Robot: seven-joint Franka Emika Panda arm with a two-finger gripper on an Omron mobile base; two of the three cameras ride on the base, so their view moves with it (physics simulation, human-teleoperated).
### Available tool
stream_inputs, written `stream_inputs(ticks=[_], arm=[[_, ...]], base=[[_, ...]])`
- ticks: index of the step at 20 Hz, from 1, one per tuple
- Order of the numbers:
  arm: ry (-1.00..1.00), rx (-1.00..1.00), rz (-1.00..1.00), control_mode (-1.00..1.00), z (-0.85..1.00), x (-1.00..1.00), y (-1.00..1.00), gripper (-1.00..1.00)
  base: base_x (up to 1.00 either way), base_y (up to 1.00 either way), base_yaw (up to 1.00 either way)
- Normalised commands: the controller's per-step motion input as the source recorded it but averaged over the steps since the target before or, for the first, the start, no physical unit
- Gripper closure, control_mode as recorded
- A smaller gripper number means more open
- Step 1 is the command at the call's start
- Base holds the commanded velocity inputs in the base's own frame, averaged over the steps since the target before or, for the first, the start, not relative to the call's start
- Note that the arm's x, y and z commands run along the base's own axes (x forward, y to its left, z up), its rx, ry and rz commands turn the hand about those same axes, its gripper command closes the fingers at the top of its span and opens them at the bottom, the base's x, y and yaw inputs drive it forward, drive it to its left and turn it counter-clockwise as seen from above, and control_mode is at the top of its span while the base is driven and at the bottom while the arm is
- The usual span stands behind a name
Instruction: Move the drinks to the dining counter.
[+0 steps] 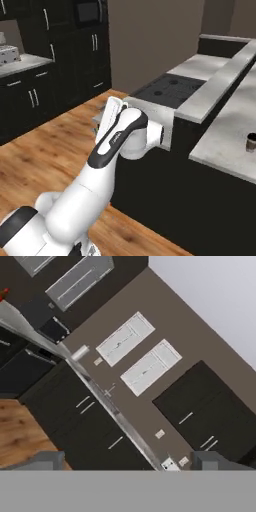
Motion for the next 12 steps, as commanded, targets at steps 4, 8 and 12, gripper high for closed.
stream_inputs(ticks=[4,8,12], arm=[[0.00,0.00,0.00,1.00,0.00,0.00,0.00,-1.00],[0.00,0.00,0.00,1.00,0.00,0.00,0.00,-1.00],[0.00,0.00,0.00,1.00,0.00,0.00,0.00,-1.00]], base=[[-0.08,1.00,0.60],[-0.21,0.81,0.82],[-0.16,0.61,0.88]])
